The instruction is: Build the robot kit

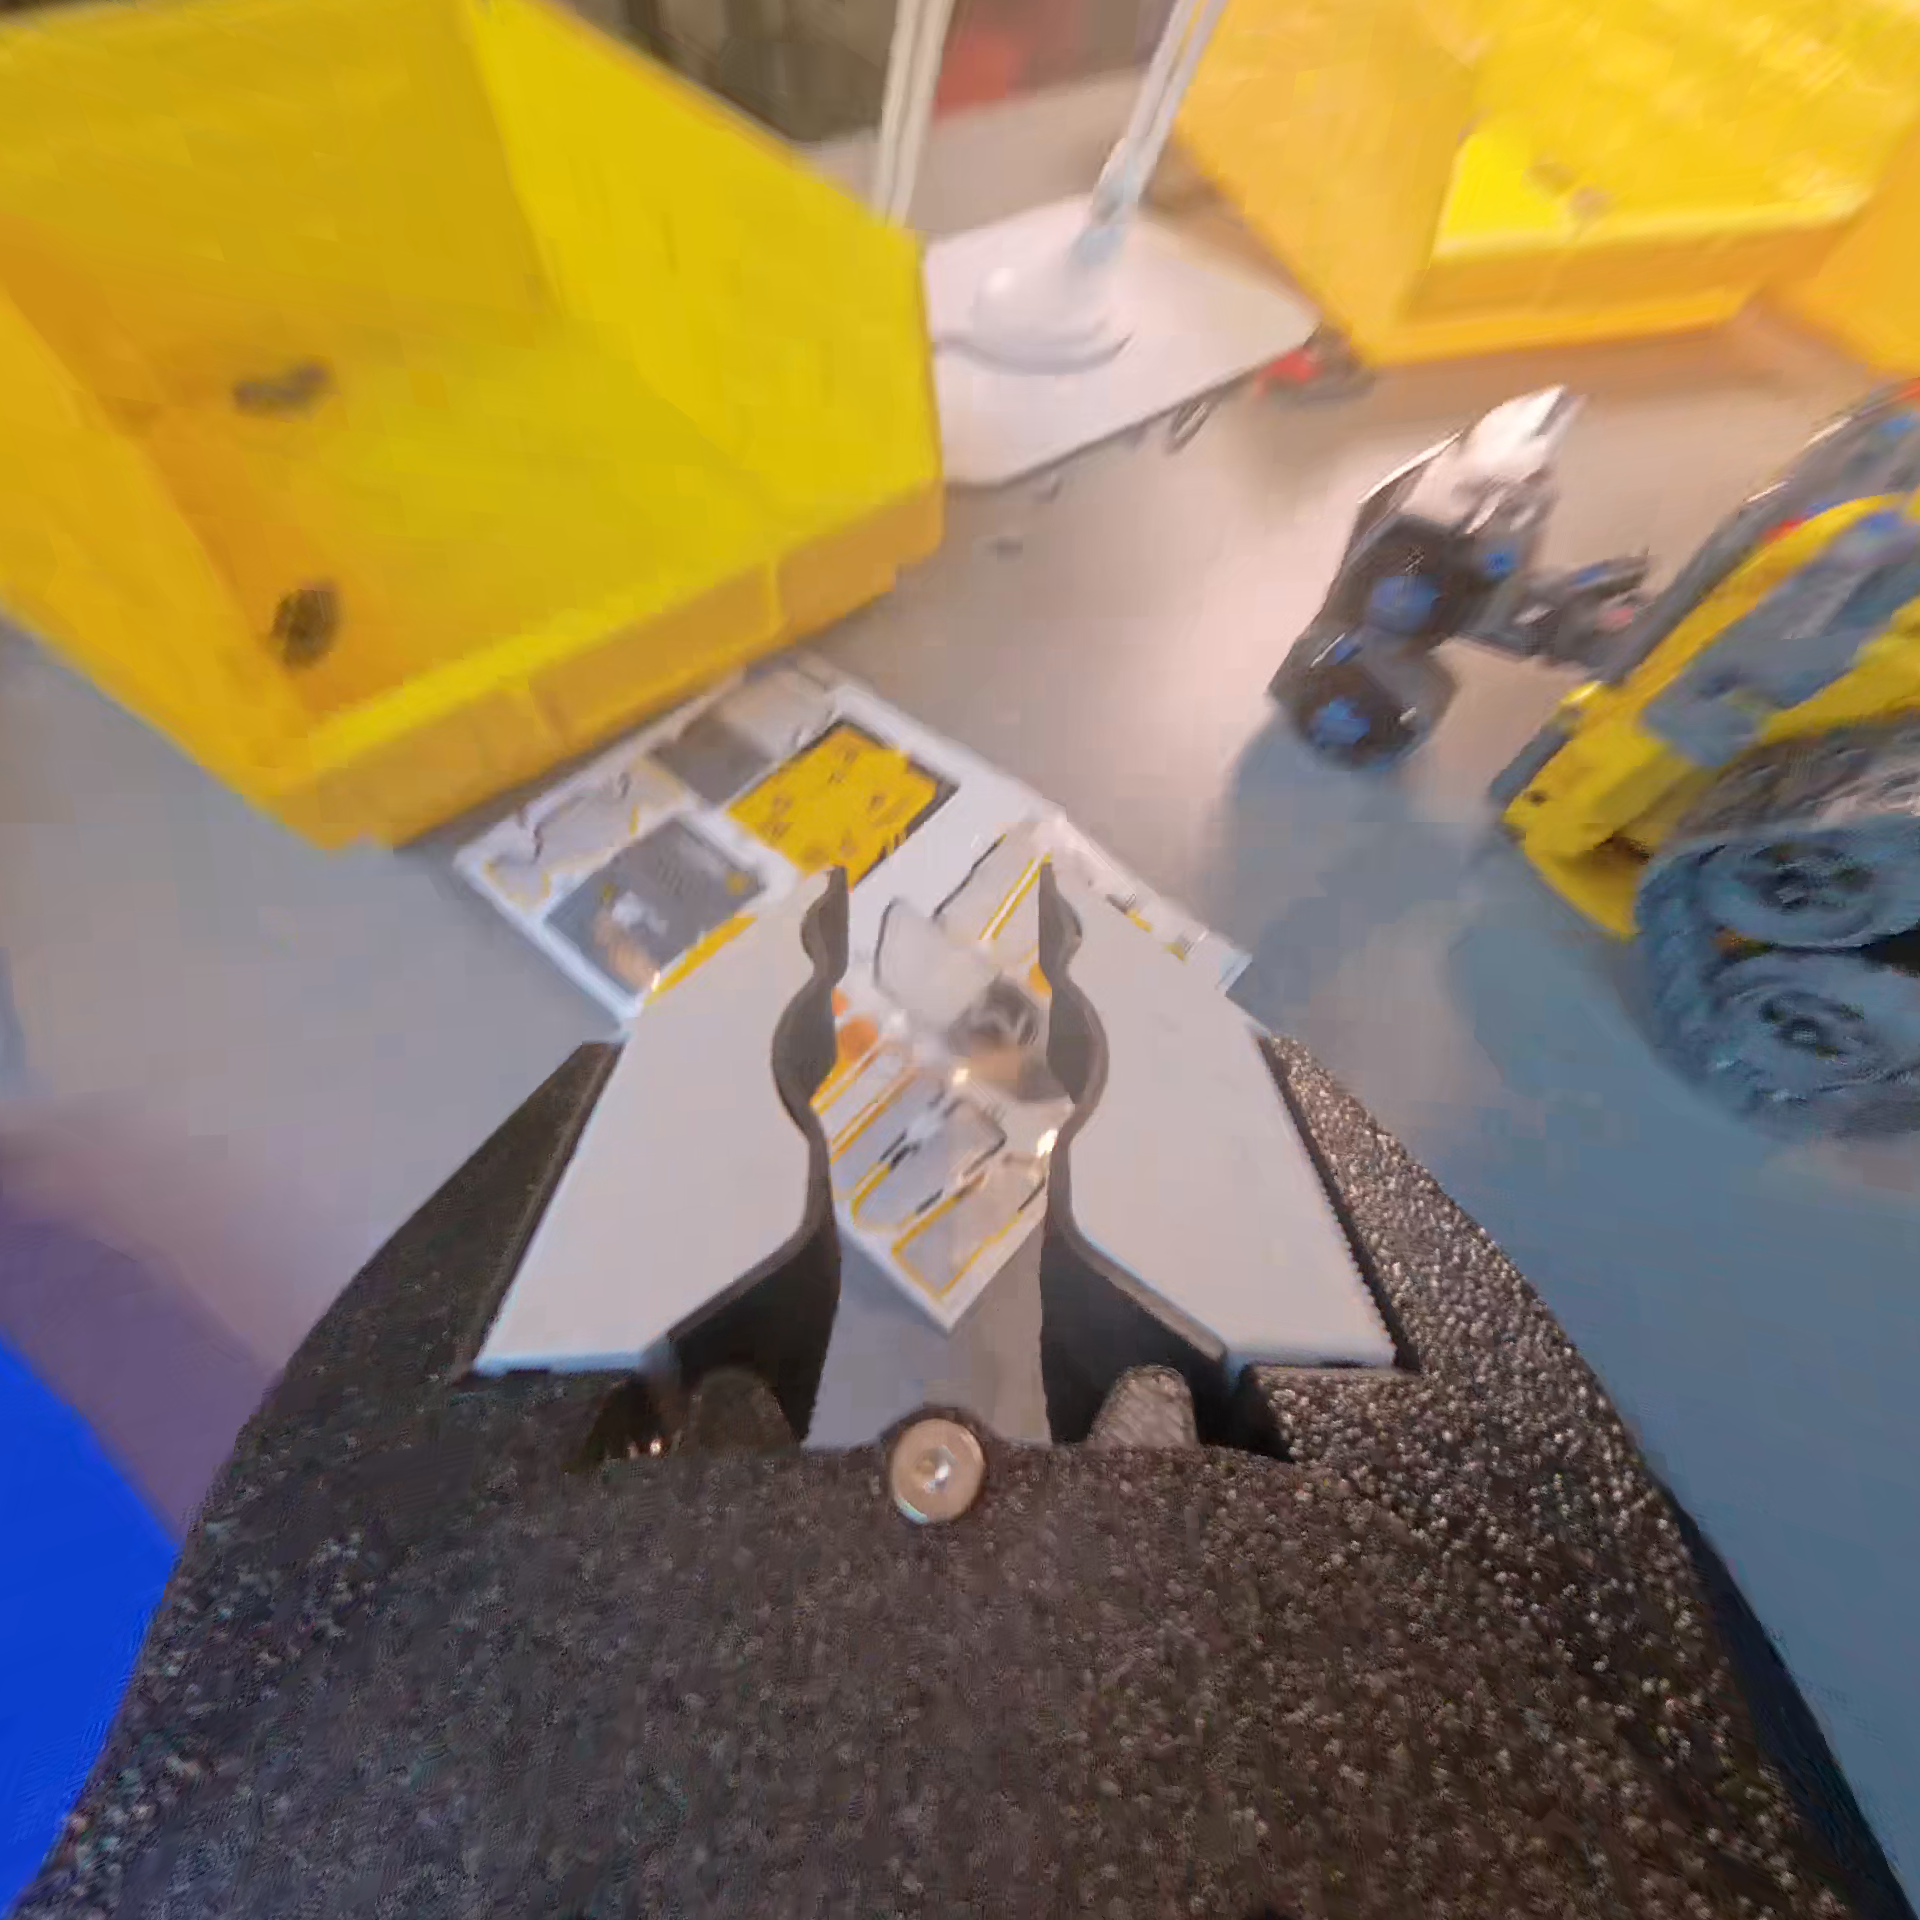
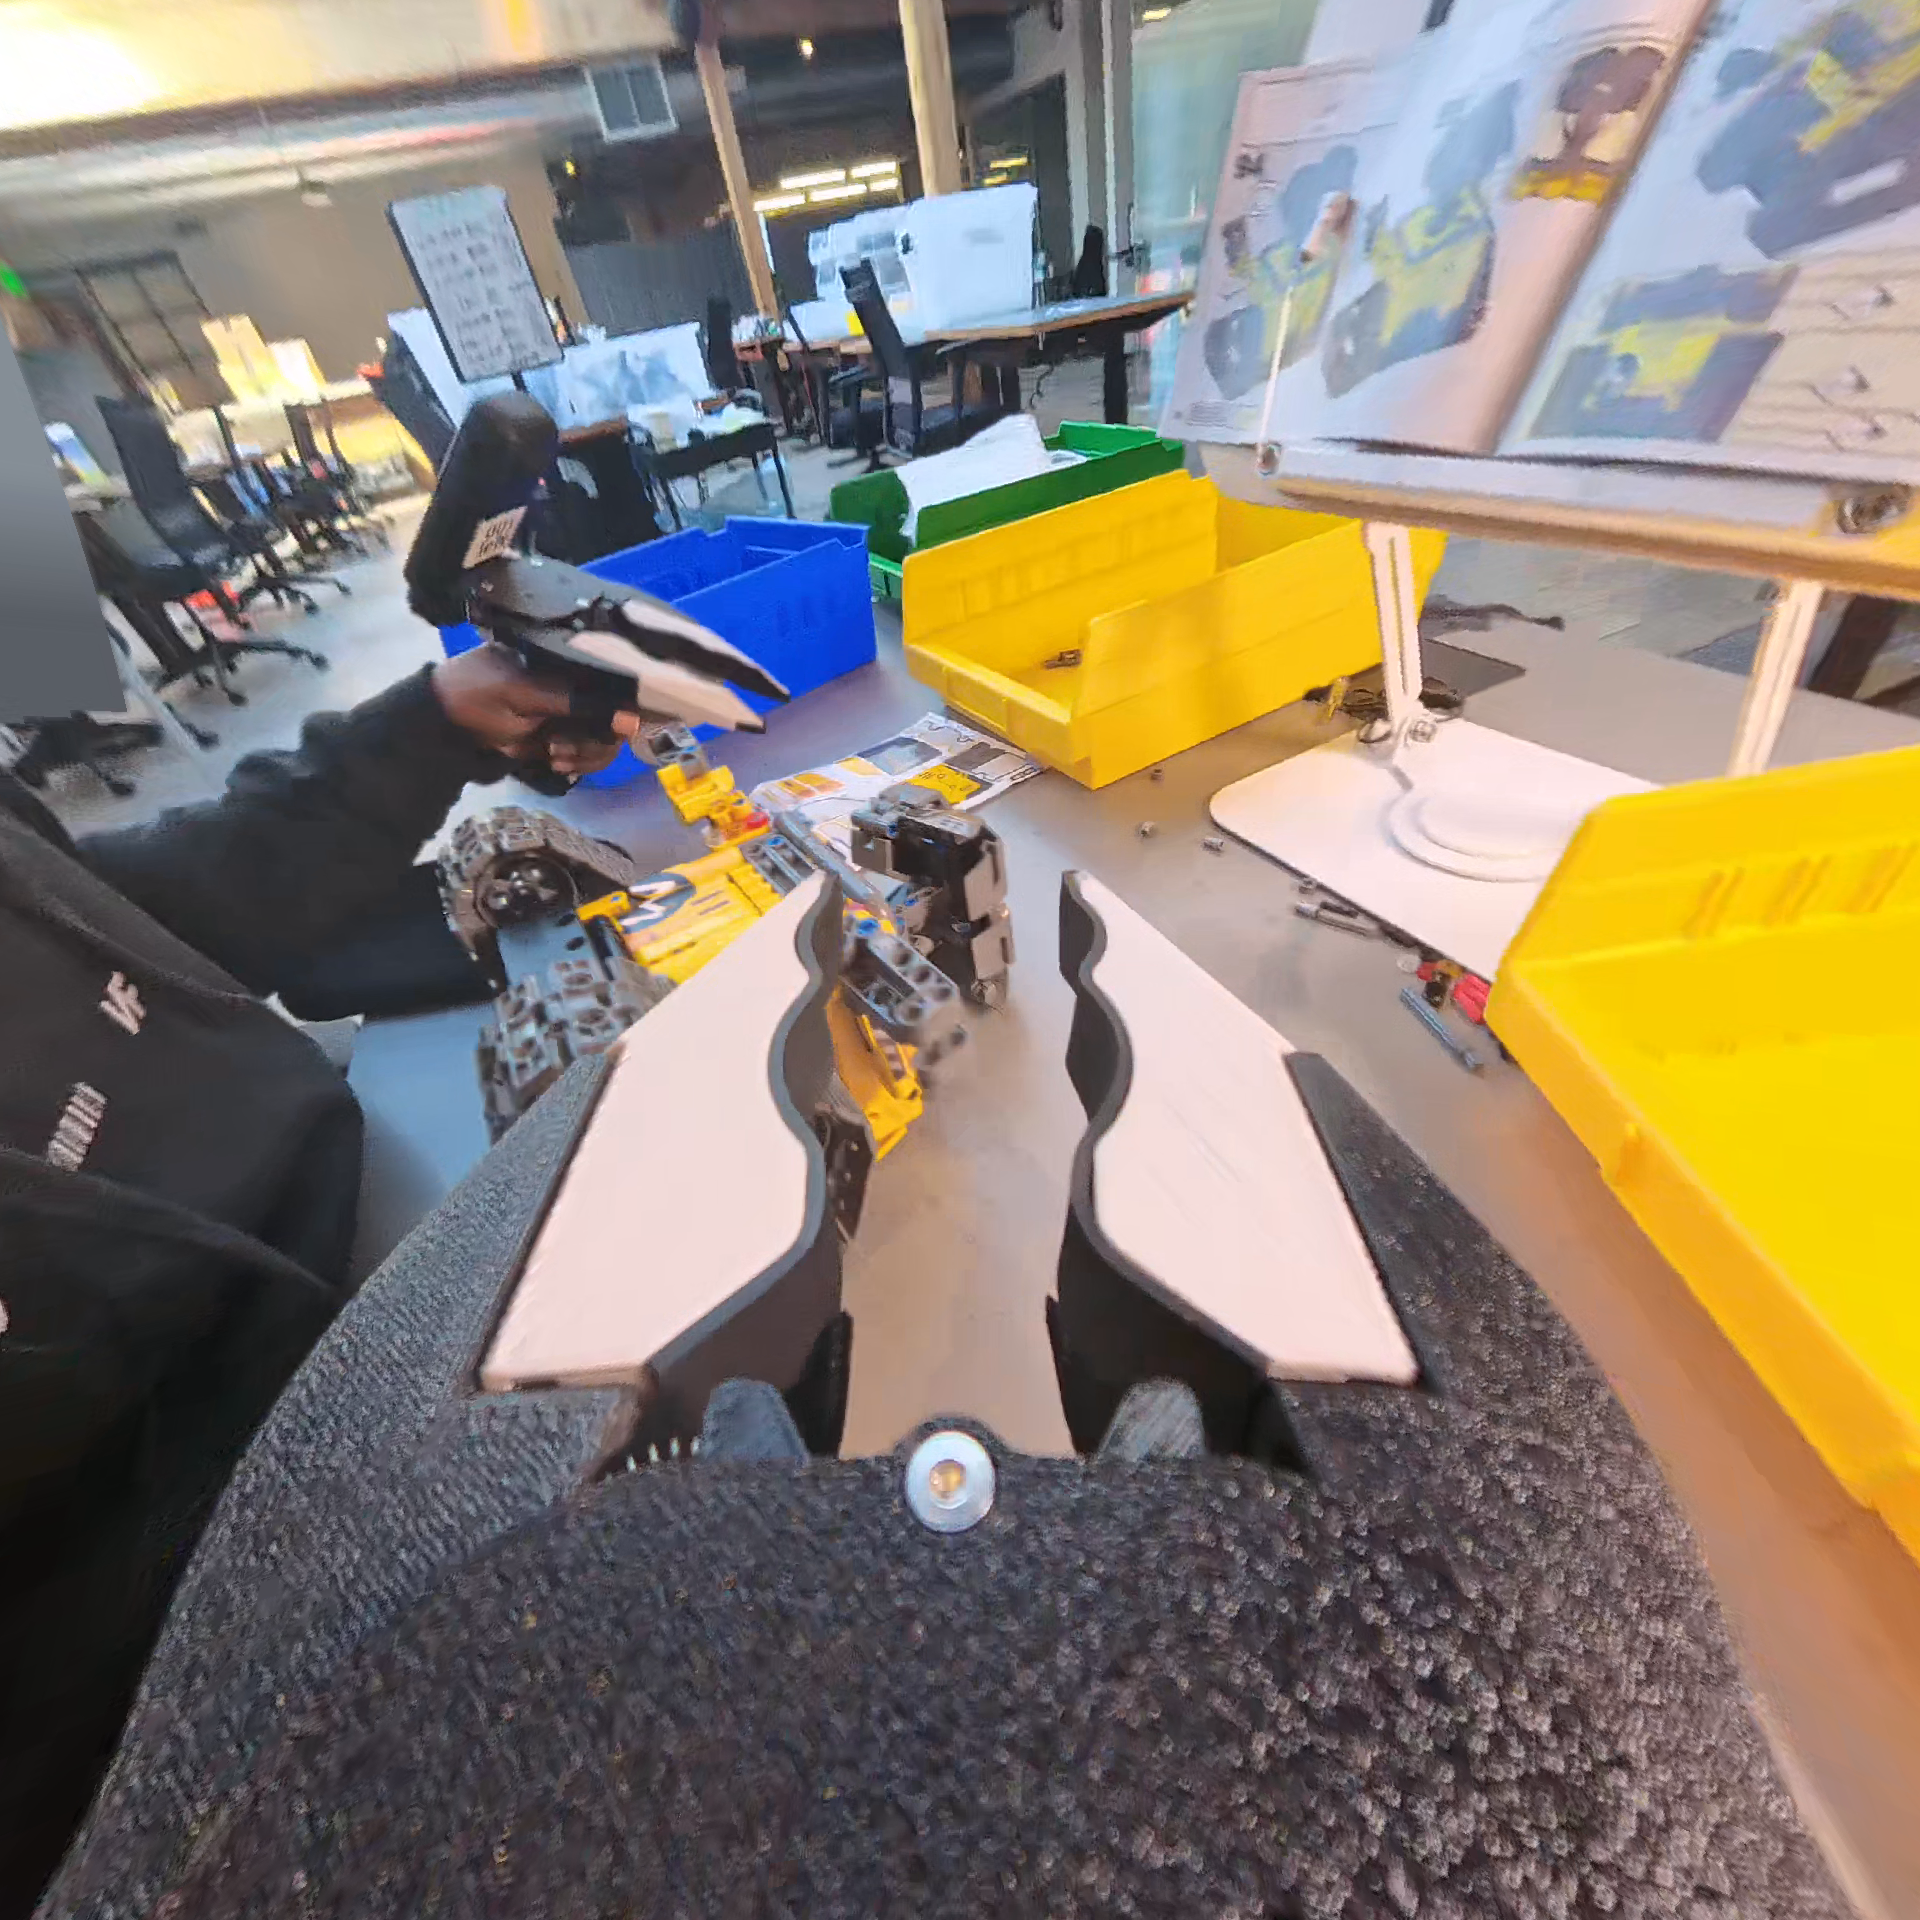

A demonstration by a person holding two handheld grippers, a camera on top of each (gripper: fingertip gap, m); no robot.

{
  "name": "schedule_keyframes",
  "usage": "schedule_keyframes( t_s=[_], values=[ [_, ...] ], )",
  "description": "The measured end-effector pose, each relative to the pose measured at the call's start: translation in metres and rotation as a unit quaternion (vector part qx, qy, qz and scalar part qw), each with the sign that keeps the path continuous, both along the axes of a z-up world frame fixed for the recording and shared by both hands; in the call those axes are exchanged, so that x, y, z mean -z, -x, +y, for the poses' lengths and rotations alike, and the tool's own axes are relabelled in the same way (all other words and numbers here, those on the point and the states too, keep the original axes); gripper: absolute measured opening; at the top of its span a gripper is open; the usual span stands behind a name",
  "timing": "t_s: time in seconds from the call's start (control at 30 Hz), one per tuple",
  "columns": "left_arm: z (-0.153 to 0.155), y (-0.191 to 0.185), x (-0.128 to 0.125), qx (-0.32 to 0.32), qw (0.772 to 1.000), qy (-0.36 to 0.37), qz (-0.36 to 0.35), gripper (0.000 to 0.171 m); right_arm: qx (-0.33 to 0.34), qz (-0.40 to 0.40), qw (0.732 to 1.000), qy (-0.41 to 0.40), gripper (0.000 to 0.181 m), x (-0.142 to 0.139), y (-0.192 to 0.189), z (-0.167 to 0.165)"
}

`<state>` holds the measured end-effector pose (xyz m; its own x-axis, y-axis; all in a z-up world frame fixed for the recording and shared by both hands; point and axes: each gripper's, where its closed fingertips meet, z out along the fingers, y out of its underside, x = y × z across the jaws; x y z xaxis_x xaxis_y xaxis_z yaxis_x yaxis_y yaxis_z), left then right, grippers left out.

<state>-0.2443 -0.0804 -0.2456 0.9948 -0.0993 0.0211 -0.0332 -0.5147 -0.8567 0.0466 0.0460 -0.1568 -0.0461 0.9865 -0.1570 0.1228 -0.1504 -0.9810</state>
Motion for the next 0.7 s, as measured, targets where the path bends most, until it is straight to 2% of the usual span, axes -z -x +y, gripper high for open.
schedule_keyframes(
  t_s=[0.1,0.2,0.27,0.33,0.47,0.57,0.63,0.7],
  values=[
    [-0.019,0.022,0.036,-0.097,0.991,0.086,-0.021,0.055,0.001,0.013,1.000,0.026,0.040,0.014,-0.001,0.014],
    [-0.031,0.025,0.058,-0.160,0.975,0.115,-0.103,0.078,0.003,0.029,0.999,0.035,0.039,0.023,0.001,0.023],
    [-0.037,0.034,0.057,-0.193,0.970,0.113,-0.100,0.079,0.003,0.036,0.998,0.044,0.037,0.028,0.000,0.026],
    [-0.037,0.032,0.058,-0.188,0.970,0.119,-0.097,0.078,0.005,0.037,0.998,0.043,0.036,0.030,-0.004,0.027],
    [-0.036,0.030,0.064,-0.184,0.970,0.153,-0.041,0.075,0.022,0.053,0.998,0.040,0.032,0.024,-0.013,0.031],
    [-0.028,0.019,0.062,-0.162,0.974,0.146,-0.056,0.056,0.030,0.065,0.997,0.042,0.031,0.019,-0.017,0.032],
    [-0.029,0.022,0.063,-0.167,0.973,0.151,-0.041,0.051,0.033,0.067,0.996,0.040,0.030,0.018,-0.019,0.032],
    [-0.029,0.022,0.062,-0.164,0.974,0.143,-0.061,0.046,0.035,0.065,0.997,0.037,0.030,0.018,-0.019,0.032]
  ],
)
